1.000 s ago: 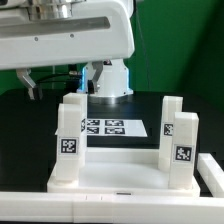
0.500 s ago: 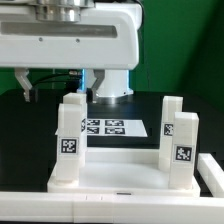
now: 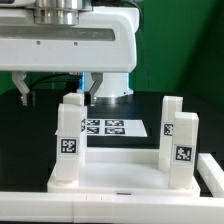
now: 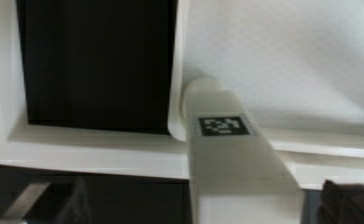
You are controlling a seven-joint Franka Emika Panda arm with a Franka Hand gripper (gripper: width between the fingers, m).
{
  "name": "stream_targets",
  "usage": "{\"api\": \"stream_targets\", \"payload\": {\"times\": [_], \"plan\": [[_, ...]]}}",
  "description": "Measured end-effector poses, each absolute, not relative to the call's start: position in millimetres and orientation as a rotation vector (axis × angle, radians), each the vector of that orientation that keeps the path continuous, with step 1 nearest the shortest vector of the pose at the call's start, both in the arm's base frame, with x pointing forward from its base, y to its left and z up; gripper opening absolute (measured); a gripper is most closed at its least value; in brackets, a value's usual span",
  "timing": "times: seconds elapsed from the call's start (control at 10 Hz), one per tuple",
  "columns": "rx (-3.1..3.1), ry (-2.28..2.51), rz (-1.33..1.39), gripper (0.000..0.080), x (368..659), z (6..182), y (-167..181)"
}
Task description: Assemble desk
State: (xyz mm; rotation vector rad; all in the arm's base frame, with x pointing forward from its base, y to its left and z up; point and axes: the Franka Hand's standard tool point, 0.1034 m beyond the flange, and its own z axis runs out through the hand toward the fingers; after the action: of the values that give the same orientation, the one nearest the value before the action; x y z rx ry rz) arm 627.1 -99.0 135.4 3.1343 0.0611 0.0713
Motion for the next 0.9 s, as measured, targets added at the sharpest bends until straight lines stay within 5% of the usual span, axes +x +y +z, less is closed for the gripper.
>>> {"api": "stream_targets", "payload": {"times": [0.6, 0.8, 0.9], "plan": [[3.125, 0.108, 0.083, 0.0649, 643.3, 120.8, -87.4], [3.123, 0.113, 0.083, 0.0402, 641.3, 117.1, -89.1], [3.123, 0.123, 0.077, 0.0402, 638.8, 114.5, -90.4]]}}
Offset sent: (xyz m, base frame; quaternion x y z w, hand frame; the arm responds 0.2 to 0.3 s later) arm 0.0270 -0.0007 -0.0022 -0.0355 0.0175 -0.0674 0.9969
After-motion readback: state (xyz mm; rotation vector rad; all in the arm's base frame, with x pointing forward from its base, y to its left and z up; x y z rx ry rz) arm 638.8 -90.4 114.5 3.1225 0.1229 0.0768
